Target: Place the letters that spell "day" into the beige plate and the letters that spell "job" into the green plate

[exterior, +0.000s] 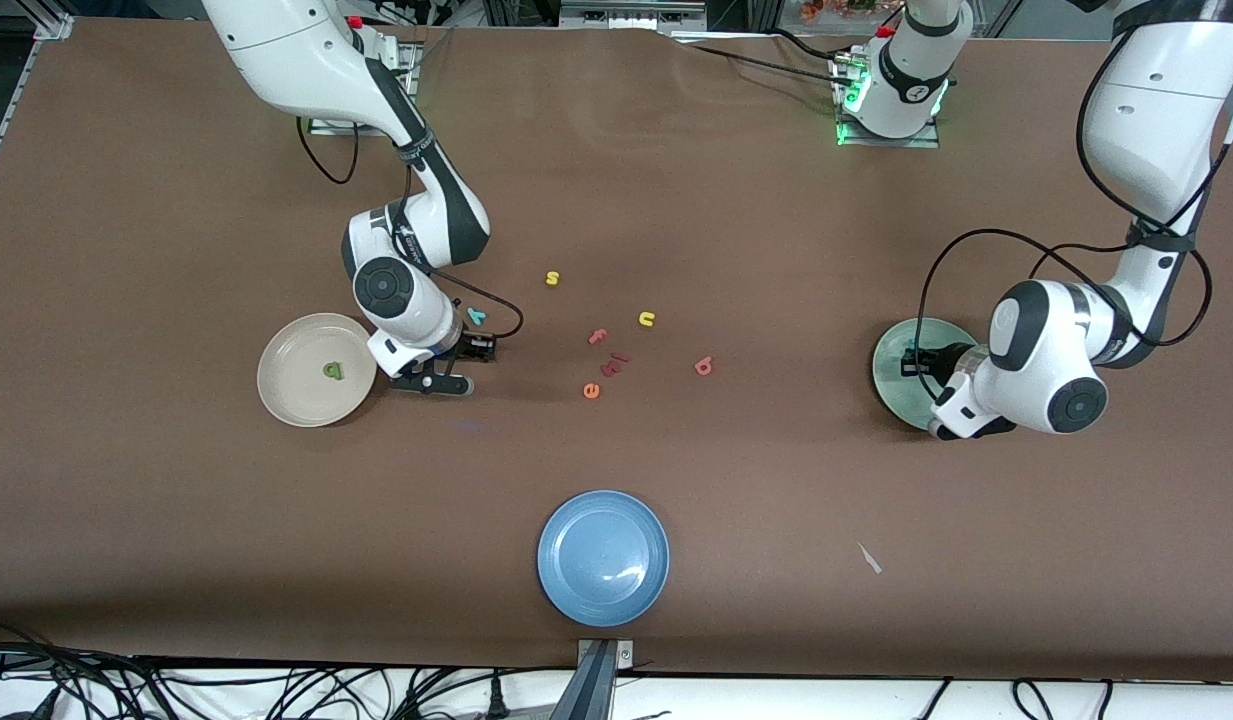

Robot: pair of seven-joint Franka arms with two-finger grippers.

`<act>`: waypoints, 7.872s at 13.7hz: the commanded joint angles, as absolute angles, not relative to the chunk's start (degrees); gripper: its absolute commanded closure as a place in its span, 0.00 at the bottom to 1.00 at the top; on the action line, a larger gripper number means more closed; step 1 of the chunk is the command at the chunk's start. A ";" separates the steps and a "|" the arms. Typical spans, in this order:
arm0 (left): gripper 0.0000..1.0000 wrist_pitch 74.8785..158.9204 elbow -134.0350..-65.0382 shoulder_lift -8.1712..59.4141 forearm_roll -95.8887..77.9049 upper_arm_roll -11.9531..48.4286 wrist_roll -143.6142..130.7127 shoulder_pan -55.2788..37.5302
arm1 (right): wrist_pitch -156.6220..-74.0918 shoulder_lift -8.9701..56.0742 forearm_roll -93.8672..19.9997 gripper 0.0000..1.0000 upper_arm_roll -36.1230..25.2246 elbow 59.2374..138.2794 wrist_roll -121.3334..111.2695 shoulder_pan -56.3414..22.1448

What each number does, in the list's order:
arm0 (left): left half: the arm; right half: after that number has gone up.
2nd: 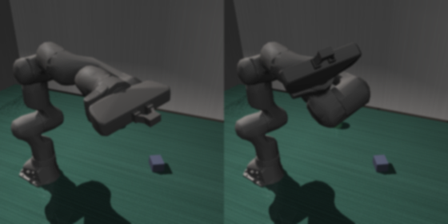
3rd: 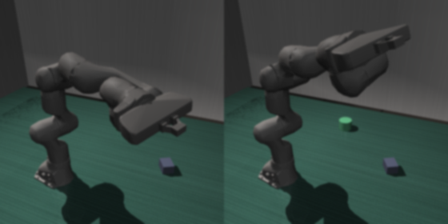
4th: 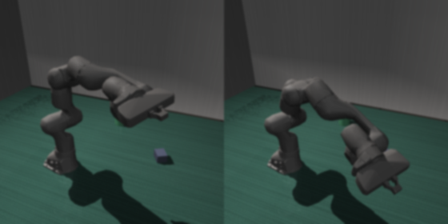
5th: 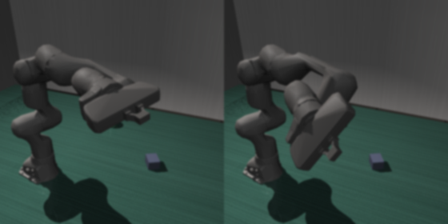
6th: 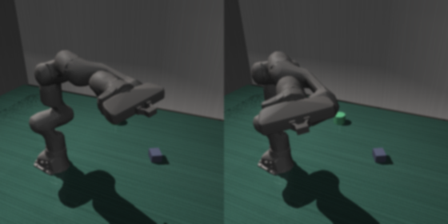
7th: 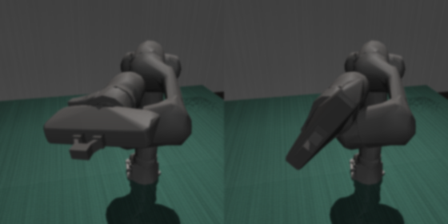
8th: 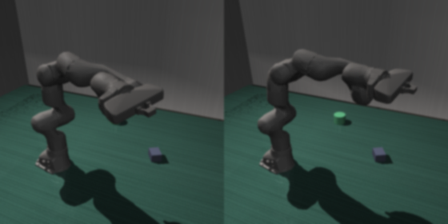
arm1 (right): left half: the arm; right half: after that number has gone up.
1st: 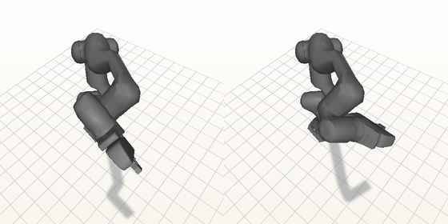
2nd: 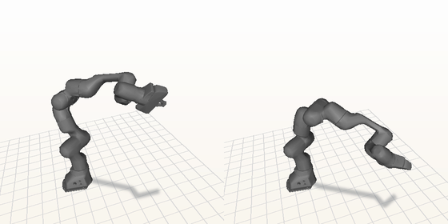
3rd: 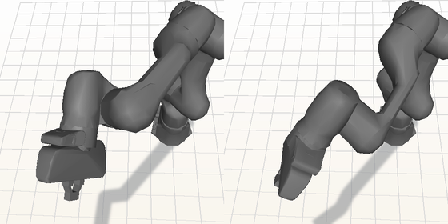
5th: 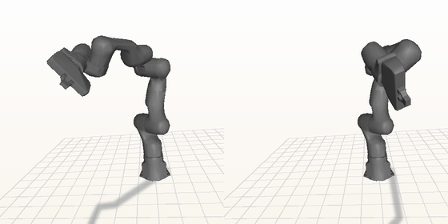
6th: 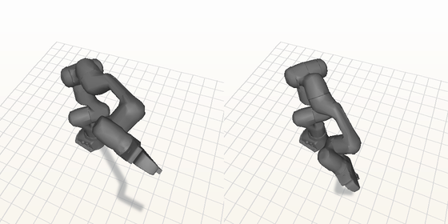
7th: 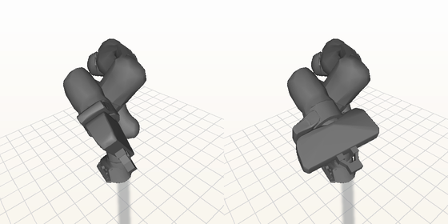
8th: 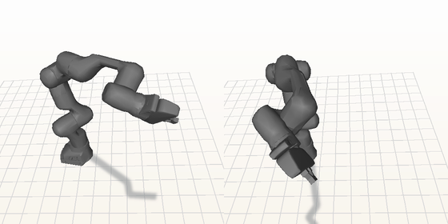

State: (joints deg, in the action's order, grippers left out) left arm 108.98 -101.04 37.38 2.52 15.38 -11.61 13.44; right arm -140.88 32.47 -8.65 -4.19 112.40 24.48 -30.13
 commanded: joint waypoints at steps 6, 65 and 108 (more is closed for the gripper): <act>0.01 106.43 -99.84 31.02 -1.06 23.44 -26.75 12.66 | -140.80 31.29 -8.26 0.98 -4.04 113.91 24.00 -29.97; 0.80 106.12 -91.85 37.28 11.95 39.81 -47.06 16.75 | -150.73 25.93 -10.20 0.59 2.29 127.26 4.04 -28.30; 0.02 89.83 -68.39 33.05 16.47 37.20 -7.30 30.87 | -130.81 24.70 0.33 0.84 -3.94 111.90 2.72 -29.44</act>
